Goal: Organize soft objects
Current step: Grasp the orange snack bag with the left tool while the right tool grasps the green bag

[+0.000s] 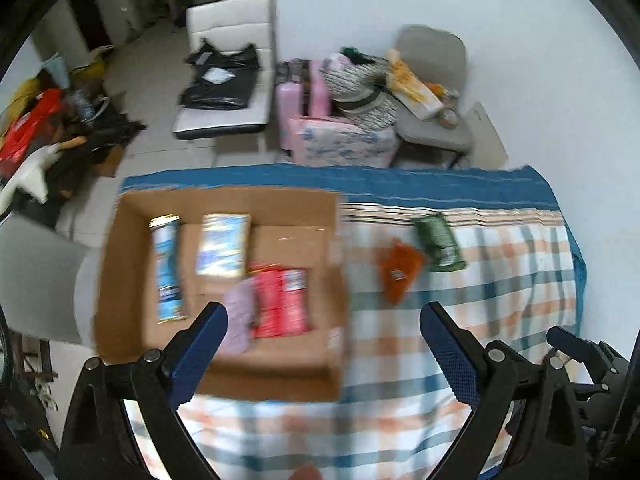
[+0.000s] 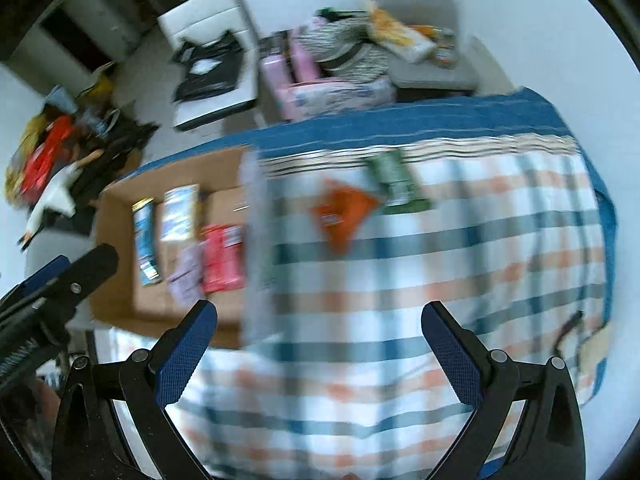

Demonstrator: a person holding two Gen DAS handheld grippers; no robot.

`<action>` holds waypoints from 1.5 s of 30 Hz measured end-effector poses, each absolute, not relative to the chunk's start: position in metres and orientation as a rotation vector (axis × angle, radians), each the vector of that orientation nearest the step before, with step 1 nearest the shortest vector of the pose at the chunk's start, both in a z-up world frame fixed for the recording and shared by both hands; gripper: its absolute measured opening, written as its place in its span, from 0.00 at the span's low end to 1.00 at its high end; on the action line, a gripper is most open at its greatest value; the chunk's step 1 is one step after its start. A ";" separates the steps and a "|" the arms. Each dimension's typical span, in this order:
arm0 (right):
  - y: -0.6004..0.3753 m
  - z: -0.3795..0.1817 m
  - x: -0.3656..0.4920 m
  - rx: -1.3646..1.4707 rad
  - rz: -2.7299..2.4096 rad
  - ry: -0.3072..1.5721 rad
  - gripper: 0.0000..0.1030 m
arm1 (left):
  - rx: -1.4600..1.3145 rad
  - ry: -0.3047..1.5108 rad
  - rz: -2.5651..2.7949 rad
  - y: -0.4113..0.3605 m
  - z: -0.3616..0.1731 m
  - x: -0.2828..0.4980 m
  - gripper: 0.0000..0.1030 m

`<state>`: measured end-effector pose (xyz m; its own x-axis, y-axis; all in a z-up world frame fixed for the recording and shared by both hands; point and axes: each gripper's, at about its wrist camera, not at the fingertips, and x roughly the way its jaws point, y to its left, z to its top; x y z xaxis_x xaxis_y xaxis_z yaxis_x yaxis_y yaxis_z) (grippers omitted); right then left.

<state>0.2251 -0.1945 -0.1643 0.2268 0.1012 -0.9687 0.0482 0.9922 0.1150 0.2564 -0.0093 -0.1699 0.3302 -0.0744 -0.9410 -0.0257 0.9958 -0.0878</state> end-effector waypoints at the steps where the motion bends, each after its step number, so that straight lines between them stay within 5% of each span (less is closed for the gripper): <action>1: -0.213 -0.170 0.232 0.129 0.014 1.349 1.00 | -0.086 1.252 -0.038 -0.022 -0.177 0.266 0.96; 21: -0.358 -0.316 0.355 0.384 0.020 1.533 0.93 | 0.145 1.669 -0.091 -0.158 -0.401 0.386 0.91; 23: -0.353 -0.325 0.368 0.406 0.048 1.547 0.92 | 0.128 1.671 -0.072 -0.155 -0.407 0.386 0.68; 27: -0.337 -0.340 0.391 0.412 0.084 1.569 0.92 | -0.047 1.657 -0.010 -0.133 -0.405 0.384 0.54; 33: -0.302 -0.363 0.416 0.412 0.137 1.630 0.91 | -0.157 1.660 0.029 -0.119 -0.409 0.378 0.49; 45: -0.262 -0.418 0.437 0.362 0.112 1.776 0.62 | -0.188 1.647 0.050 -0.103 -0.411 0.372 0.48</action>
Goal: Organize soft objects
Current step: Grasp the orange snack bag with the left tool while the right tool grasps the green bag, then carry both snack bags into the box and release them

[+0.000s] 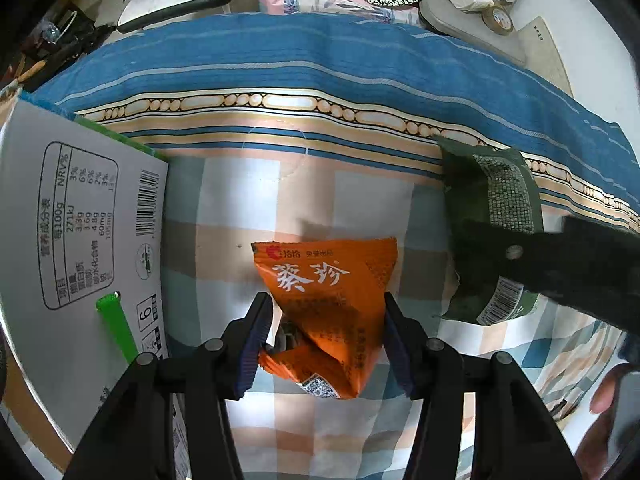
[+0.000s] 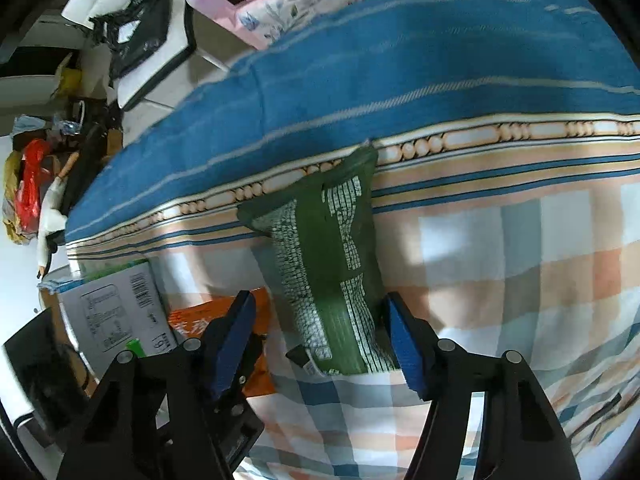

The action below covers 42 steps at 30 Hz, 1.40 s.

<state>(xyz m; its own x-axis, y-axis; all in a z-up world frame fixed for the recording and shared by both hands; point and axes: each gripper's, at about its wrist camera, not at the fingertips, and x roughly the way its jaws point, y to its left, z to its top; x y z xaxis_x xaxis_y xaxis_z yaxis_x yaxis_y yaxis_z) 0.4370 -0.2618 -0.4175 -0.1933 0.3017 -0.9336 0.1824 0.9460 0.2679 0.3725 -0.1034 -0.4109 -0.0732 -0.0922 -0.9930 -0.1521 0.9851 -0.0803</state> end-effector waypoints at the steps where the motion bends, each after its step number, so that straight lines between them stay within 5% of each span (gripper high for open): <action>1: -0.260 -0.422 0.437 0.345 0.098 1.786 0.51 | -0.186 1.646 0.050 -0.097 -0.413 0.372 0.47; 7: -0.257 -0.421 0.432 0.298 0.063 1.766 0.36 | -0.175 1.633 0.046 -0.101 -0.403 0.367 0.43; 29: -0.298 -0.295 0.303 0.269 0.099 1.606 0.33 | -0.218 1.465 -0.227 -0.098 -0.263 0.252 0.41; 42: -0.177 -0.218 0.205 0.305 0.306 1.523 0.33 | -0.259 1.363 -0.197 0.041 -0.176 0.183 0.42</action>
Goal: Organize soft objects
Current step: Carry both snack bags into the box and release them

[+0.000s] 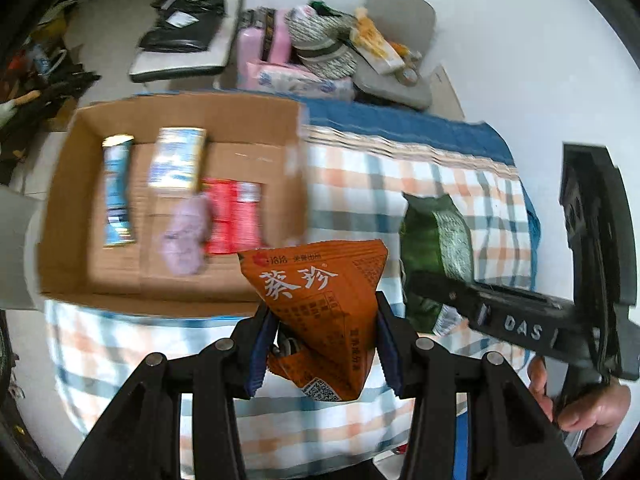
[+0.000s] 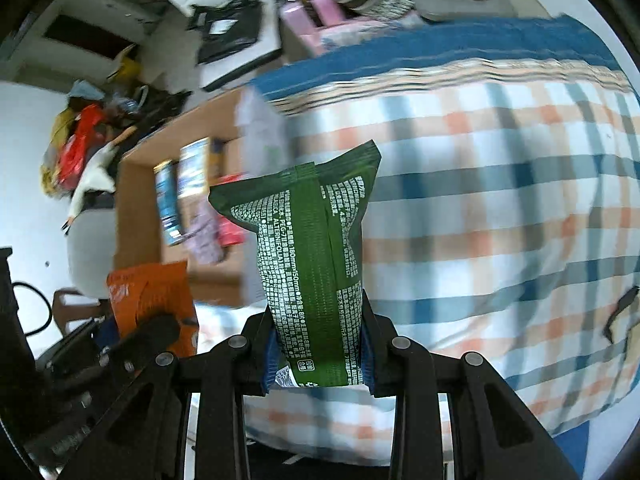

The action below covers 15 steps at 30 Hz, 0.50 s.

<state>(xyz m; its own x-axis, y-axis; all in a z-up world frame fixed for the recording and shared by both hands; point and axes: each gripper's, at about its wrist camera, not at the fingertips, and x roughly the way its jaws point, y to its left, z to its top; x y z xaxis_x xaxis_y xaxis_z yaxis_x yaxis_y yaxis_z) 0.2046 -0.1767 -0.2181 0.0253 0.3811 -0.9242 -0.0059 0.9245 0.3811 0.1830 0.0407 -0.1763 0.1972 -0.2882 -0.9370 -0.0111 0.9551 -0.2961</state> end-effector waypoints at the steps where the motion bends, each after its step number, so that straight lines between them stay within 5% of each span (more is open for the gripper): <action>1: -0.161 -0.213 0.201 0.300 0.318 1.518 0.33 | -0.266 1.355 -0.182 0.057 -0.172 0.182 0.42; 15: -0.030 -0.236 0.211 0.169 0.215 1.557 0.33 | -0.294 1.438 -0.021 0.206 -0.223 0.214 0.42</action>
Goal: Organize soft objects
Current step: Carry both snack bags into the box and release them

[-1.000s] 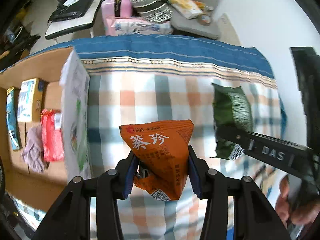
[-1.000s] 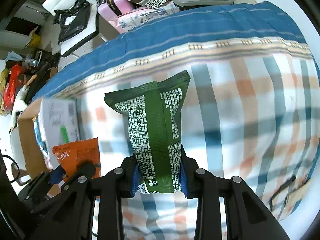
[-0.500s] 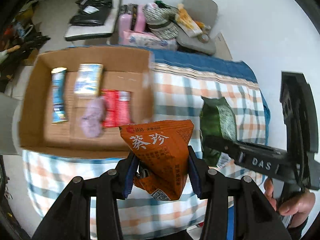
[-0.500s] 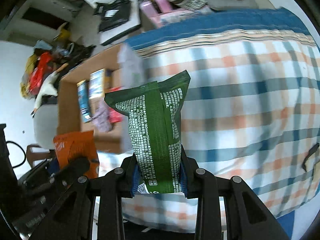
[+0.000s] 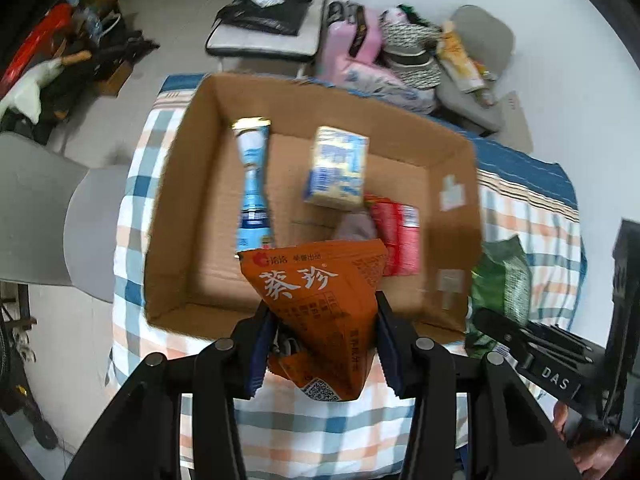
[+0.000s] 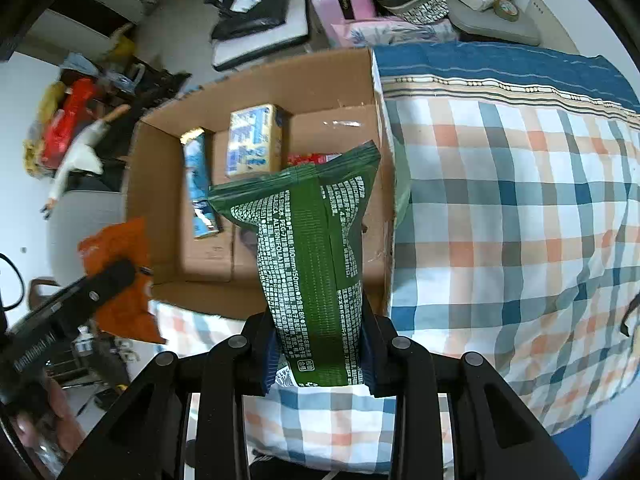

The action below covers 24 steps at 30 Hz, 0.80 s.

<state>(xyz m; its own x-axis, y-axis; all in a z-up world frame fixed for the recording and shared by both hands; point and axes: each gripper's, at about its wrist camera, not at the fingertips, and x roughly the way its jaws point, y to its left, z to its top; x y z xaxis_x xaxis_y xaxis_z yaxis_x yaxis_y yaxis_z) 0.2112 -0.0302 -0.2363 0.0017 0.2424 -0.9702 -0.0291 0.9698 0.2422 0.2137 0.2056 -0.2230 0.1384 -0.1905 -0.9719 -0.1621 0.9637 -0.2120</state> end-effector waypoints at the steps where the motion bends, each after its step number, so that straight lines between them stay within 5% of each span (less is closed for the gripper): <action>1: -0.025 -0.242 0.216 0.159 0.202 1.560 0.33 | -0.302 1.449 -0.014 0.213 -0.229 0.217 0.42; 17: 0.027 -0.300 0.316 -0.027 0.157 1.625 0.33 | -0.401 1.679 0.017 0.244 -0.333 0.259 0.42; 24: 0.062 -0.326 0.360 -0.390 0.271 1.653 0.33 | -0.409 1.733 0.001 0.239 -0.357 0.261 0.42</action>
<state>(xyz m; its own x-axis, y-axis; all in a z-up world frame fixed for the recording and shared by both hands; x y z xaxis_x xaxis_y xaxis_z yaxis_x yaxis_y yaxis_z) 0.3605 0.0623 -0.3264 -0.0899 -0.0944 -0.9915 -0.4060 0.9125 -0.0501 0.2610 0.2386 -0.3570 -0.1448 -0.2690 -0.9522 -0.2706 0.9364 -0.2234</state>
